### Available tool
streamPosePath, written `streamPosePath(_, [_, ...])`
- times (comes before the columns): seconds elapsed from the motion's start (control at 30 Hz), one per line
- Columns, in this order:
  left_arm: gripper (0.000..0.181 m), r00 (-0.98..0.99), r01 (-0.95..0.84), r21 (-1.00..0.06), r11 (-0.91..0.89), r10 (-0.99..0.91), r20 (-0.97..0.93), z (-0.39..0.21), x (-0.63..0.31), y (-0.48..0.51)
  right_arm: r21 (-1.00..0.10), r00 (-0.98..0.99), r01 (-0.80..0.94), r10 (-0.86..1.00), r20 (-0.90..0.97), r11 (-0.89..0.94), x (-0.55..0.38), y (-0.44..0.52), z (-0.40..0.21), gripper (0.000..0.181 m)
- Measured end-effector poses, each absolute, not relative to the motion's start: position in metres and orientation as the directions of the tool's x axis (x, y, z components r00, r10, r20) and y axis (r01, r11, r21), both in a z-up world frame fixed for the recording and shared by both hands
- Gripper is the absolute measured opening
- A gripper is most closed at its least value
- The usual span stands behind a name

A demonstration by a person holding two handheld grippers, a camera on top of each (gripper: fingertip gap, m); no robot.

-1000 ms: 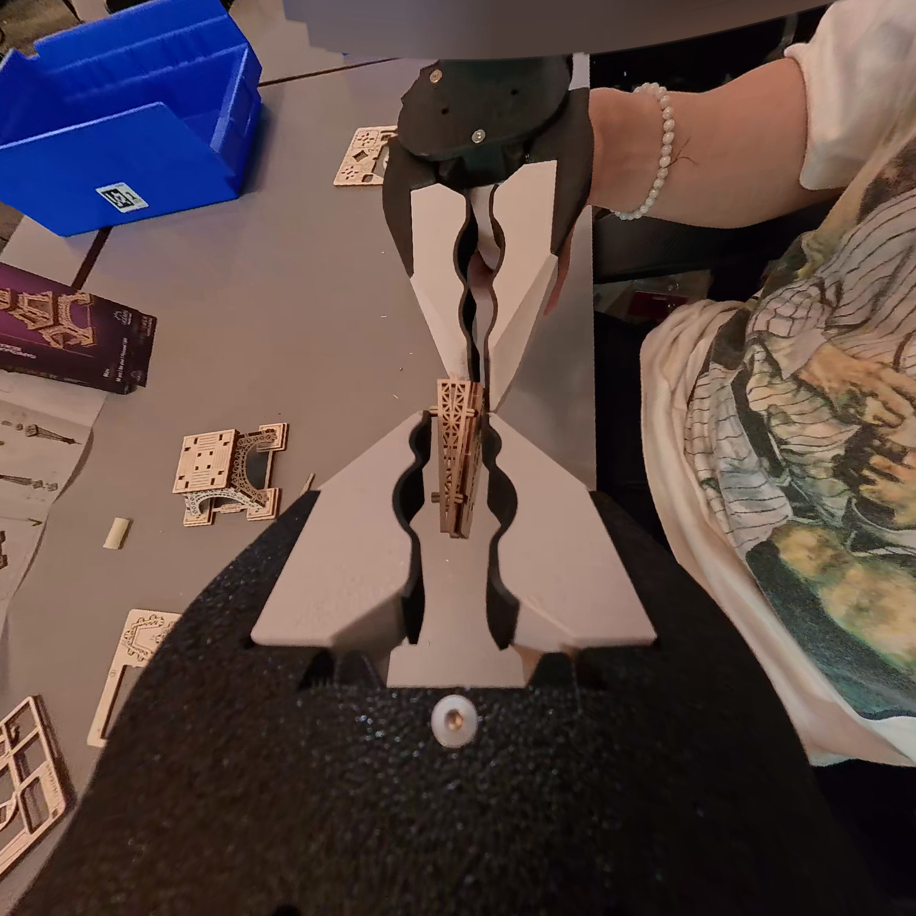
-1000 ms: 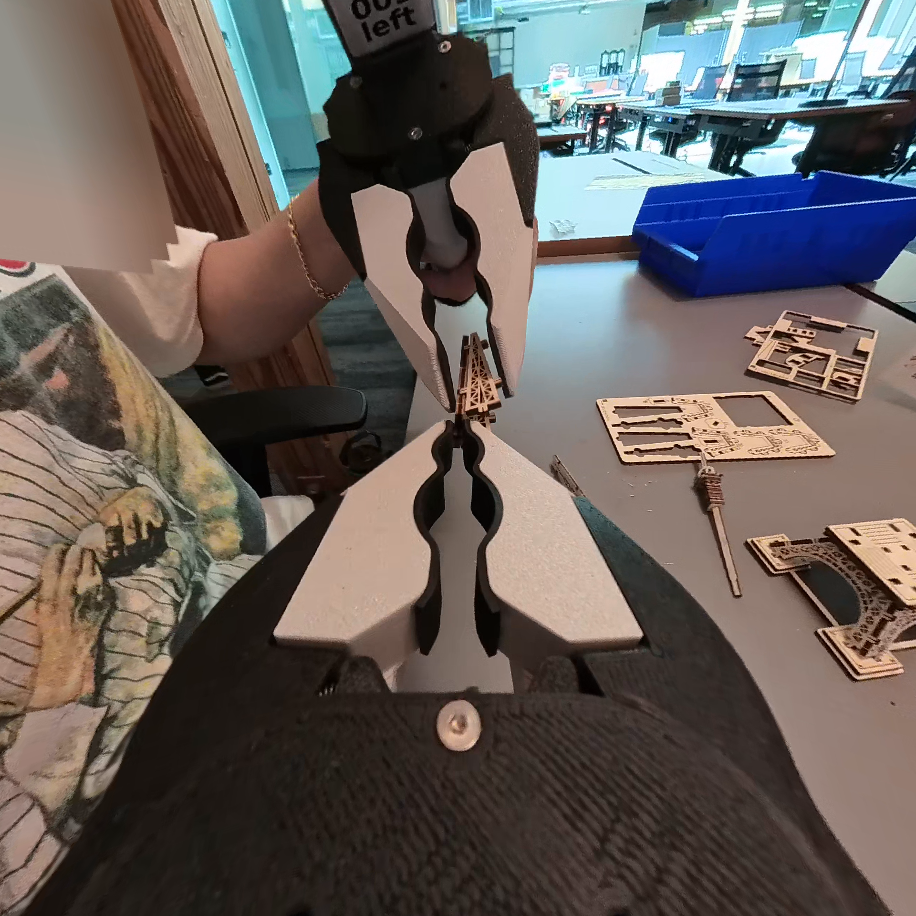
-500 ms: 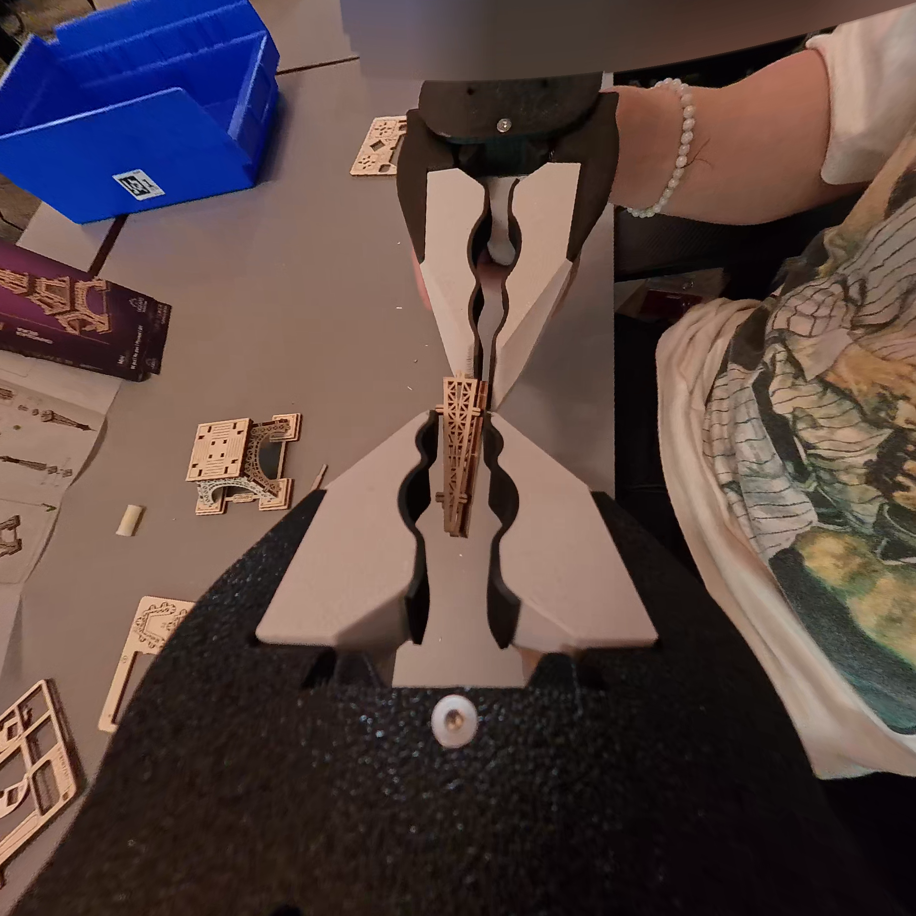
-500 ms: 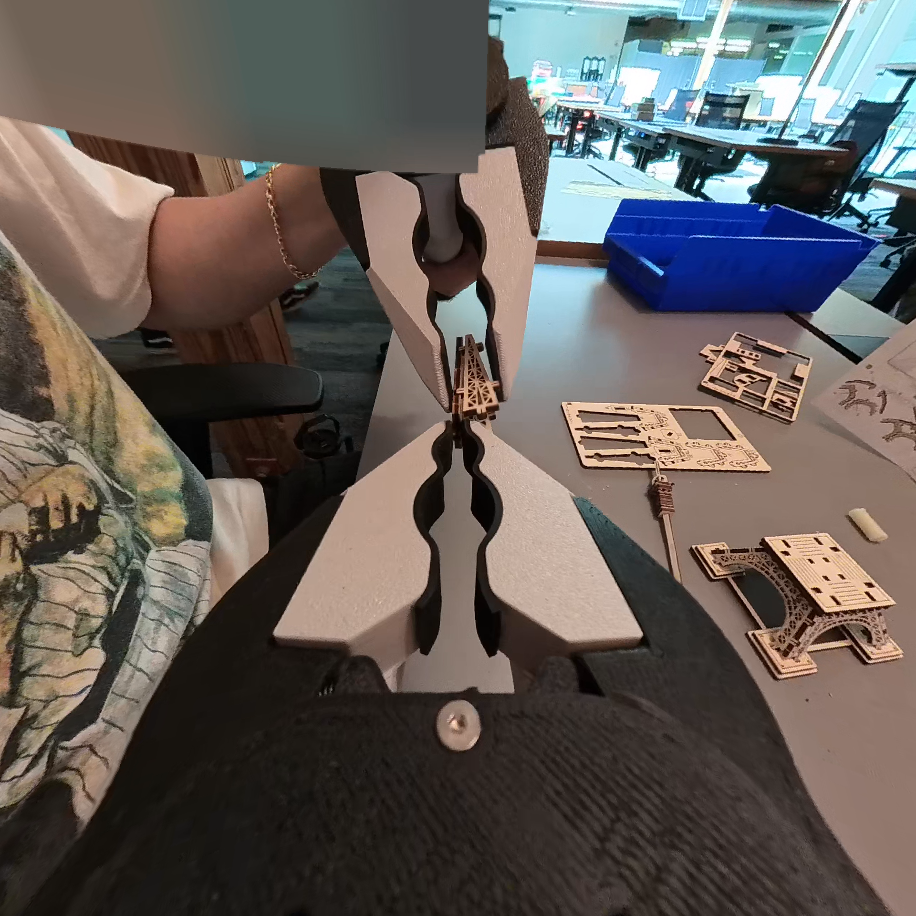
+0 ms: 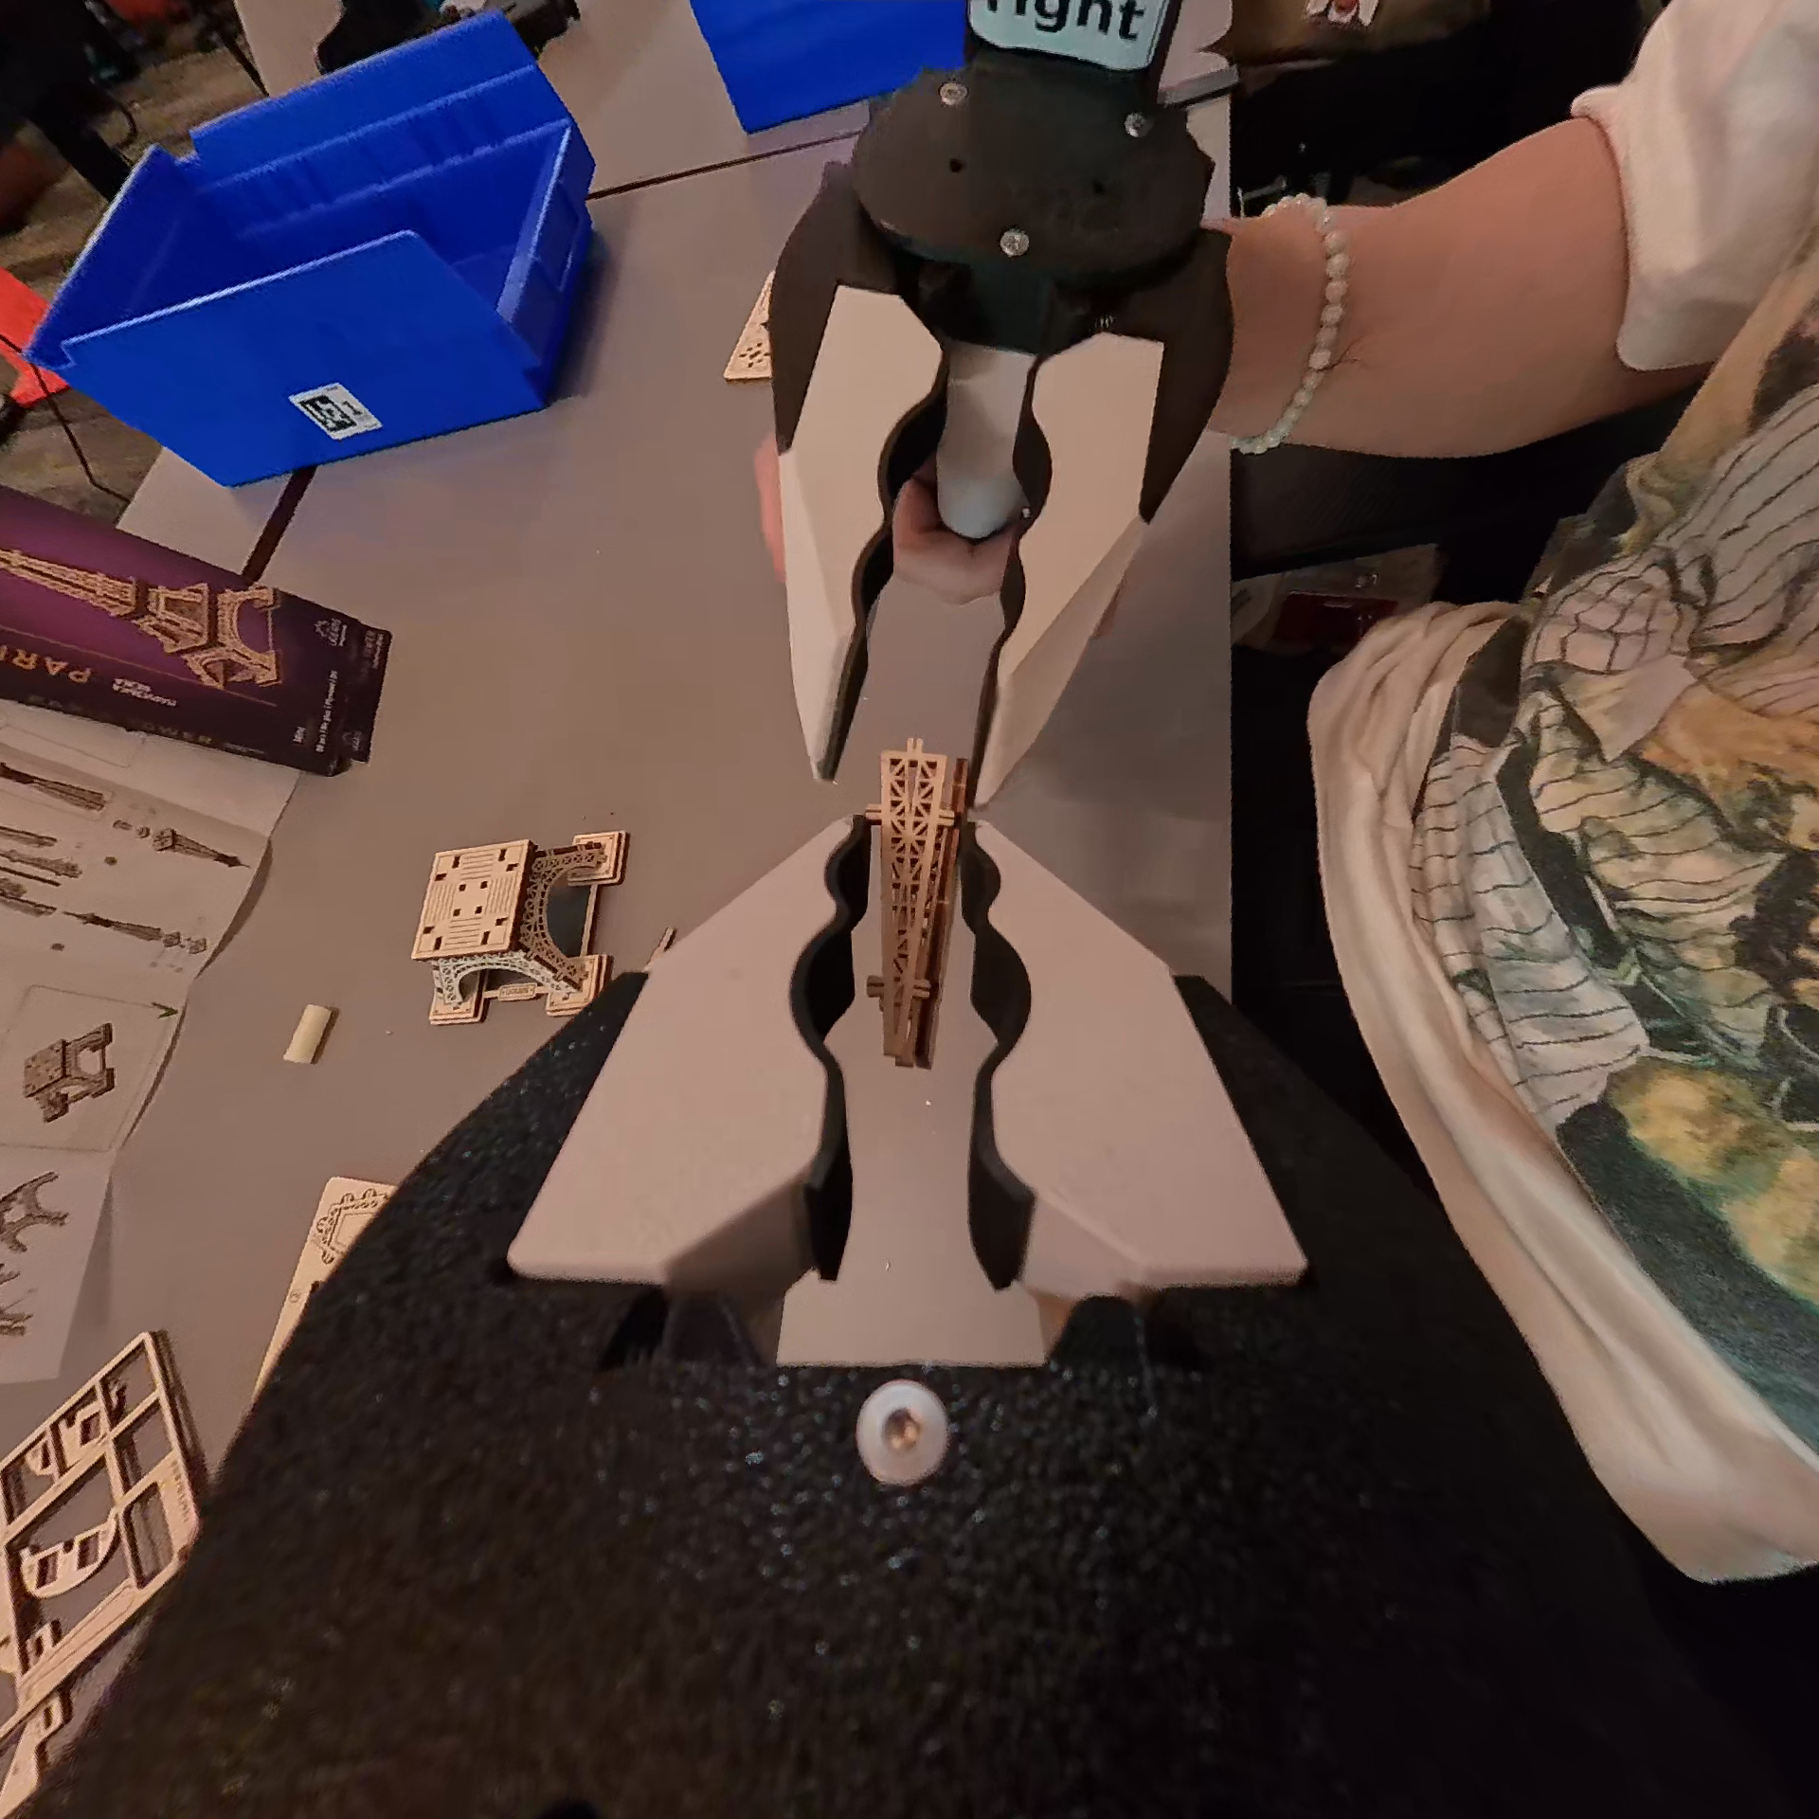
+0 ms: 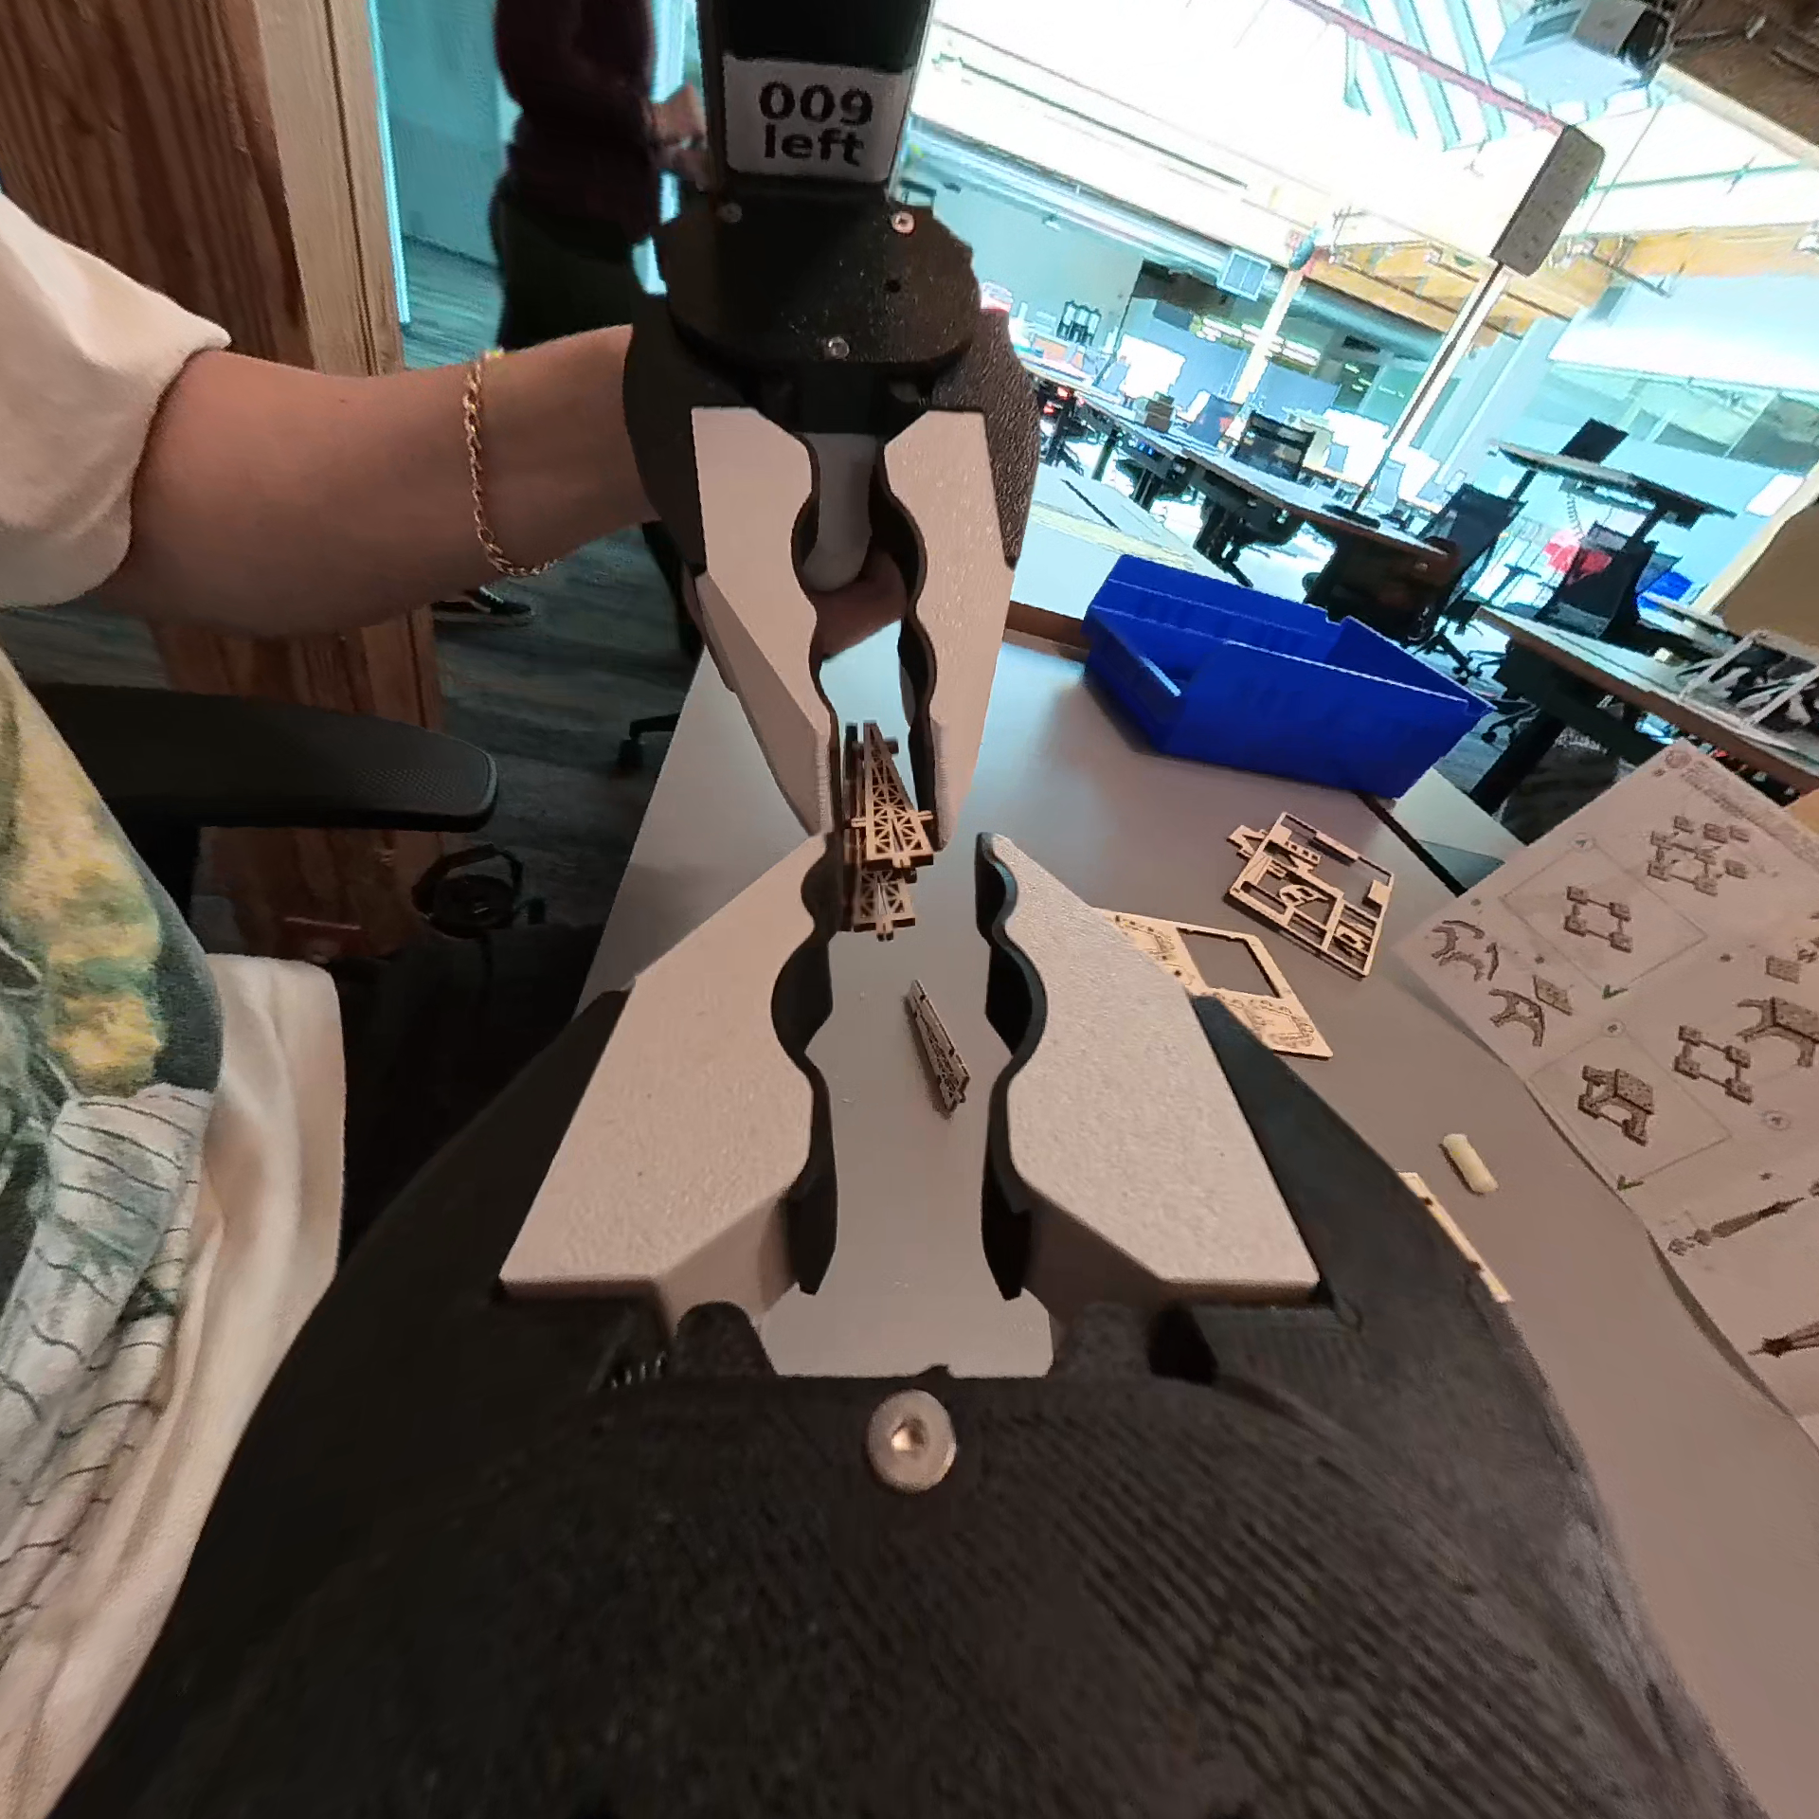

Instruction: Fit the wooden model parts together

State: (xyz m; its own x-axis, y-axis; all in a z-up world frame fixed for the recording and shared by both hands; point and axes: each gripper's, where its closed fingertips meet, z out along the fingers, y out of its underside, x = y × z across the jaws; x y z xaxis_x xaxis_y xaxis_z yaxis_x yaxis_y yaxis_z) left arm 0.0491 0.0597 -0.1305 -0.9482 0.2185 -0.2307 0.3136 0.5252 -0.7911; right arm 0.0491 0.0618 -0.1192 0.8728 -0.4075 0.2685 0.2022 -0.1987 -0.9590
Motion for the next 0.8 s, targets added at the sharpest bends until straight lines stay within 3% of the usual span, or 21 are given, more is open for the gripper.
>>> streamPosePath(0.33, [0.016,-0.944,0.33,-0.768,0.549,0.203,-0.261,-0.13,0.0525,0.0616,-0.927,0.85,0.265,-0.389,0.354,-0.265,0.0493,0.0659,-0.1209,0.016])
streamPosePath(0.8, [0.014,-0.944,0.329,-0.759,0.562,0.184,-0.272,-0.1337,0.0562,0.0606,-0.946,0.865,0.218,-0.4,0.301,-0.24,0.0536,0.0644,-0.1247,0.014])
